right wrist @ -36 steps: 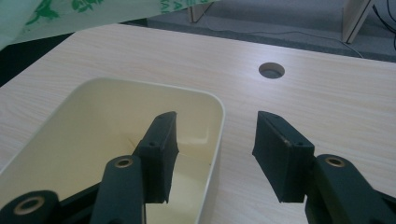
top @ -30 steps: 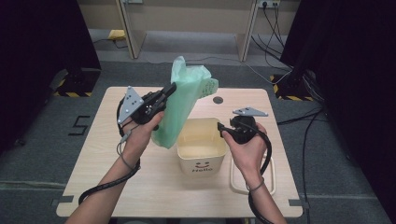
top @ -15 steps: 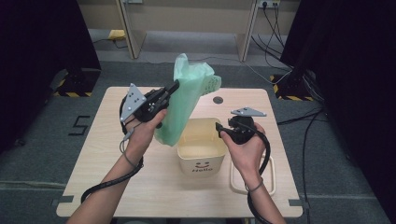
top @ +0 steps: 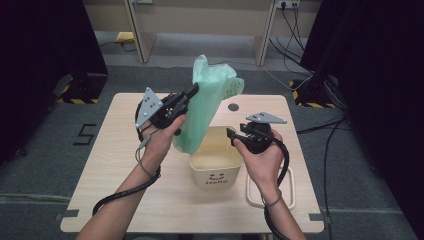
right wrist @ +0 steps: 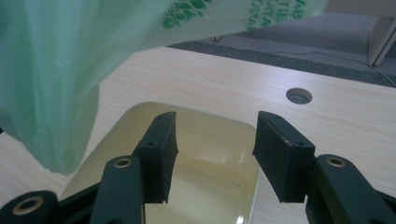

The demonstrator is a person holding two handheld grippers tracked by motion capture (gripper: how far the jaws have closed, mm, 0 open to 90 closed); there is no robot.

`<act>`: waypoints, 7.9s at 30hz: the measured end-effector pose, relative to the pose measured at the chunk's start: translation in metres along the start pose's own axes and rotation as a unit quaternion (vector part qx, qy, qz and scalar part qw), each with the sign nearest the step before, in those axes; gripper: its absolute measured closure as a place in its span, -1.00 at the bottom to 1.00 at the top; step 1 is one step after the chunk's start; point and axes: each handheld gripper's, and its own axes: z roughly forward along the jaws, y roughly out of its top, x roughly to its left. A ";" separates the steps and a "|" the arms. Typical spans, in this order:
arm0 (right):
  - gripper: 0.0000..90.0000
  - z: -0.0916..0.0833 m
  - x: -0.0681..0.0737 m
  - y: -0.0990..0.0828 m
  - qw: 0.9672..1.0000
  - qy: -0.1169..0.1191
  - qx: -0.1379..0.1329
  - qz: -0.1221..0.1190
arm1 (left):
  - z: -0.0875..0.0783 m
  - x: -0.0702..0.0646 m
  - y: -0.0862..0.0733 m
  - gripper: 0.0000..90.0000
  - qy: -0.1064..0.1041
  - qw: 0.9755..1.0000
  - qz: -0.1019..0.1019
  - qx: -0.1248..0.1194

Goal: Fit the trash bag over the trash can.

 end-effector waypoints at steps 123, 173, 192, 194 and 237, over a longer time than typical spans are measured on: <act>1.00 0.032 -0.017 0.008 0.995 0.075 0.060 -0.013 | -0.045 0.014 -0.053 0.09 -0.089 0.955 -0.082 0.272; 0.40 -0.014 -0.029 0.002 0.994 0.088 0.015 -0.061 | -0.025 -0.002 -0.032 0.98 -0.151 0.946 -0.061 0.280; 0.19 0.028 -0.040 0.019 0.997 0.064 0.038 0.005 | -0.066 -0.003 -0.018 0.98 -0.156 0.948 -0.042 0.273; 0.19 0.027 -0.038 0.020 0.997 0.067 0.039 0.000 | -0.070 -0.002 -0.017 0.98 -0.156 0.949 -0.044 0.272; 0.85 0.076 -0.043 0.008 0.991 0.053 0.122 -0.034 | -0.114 0.069 -0.047 0.97 -0.054 0.948 -0.083 0.302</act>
